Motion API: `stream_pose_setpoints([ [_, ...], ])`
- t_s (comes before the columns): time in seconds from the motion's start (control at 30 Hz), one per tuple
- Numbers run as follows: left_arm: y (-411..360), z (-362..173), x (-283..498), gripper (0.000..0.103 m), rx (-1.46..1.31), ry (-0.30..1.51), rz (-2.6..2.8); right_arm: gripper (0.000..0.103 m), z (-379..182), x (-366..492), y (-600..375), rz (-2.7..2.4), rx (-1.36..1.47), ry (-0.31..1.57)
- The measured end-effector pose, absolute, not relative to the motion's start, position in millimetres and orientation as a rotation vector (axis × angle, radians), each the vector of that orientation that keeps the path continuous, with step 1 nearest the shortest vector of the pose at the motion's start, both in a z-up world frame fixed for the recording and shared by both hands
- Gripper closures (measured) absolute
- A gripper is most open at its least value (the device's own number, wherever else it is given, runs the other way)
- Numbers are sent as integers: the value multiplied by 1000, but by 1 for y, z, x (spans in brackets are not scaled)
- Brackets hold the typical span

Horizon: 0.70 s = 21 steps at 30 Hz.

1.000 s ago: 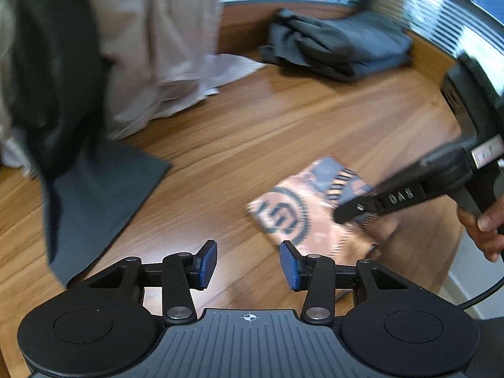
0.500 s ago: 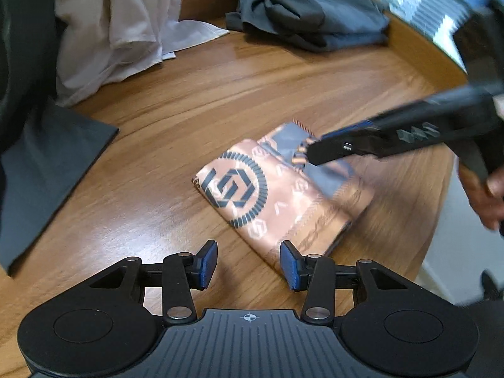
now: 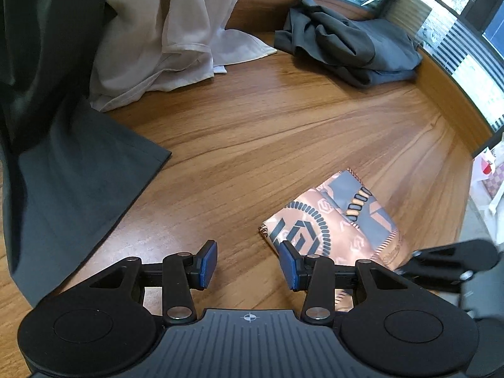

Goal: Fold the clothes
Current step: 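Pinch the scarf edge with the right gripper and fold it over the bundle, then grasp the folded scarf bundle with the right gripper and lift it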

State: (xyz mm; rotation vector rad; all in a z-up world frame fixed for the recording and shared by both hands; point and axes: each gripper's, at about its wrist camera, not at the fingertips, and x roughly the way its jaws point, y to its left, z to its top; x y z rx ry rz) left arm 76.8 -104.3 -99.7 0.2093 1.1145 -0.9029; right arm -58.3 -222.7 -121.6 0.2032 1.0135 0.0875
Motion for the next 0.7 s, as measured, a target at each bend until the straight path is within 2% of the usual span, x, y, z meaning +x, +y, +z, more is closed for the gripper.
stream_pose_setpoints([
  [0.17,-102,-100,73,57,180,1143,-921,69,-134,-54,-209,12,175,1016],
  [0.2,-102,-101,73,57,159,1159,-920,72,-135,-54,-208,1,165,1011],
  [0.23,-101,-102,74,56,132,1176,-918,76,-136,-54,-207,-12,154,1008],
  [0.27,-101,-103,75,56,105,1194,-916,90,-136,-54,-207,-25,146,1008],
  [0.3,-100,-104,76,55,84,1209,-911,96,-137,-53,-208,-36,140,1009],
  [0.37,-102,-105,76,46,79,1223,-900,98,-137,-52,-214,-52,178,1012],
  [0.4,-103,-105,75,45,78,1223,-901,98,-136,-52,-217,-55,201,1011],
  [0.53,-103,-99,77,45,43,1214,-894,99,-127,-55,-223,-34,270,979],
  [0.7,-105,-80,79,44,29,1159,-913,99,-109,-68,-254,-1,519,886],
])
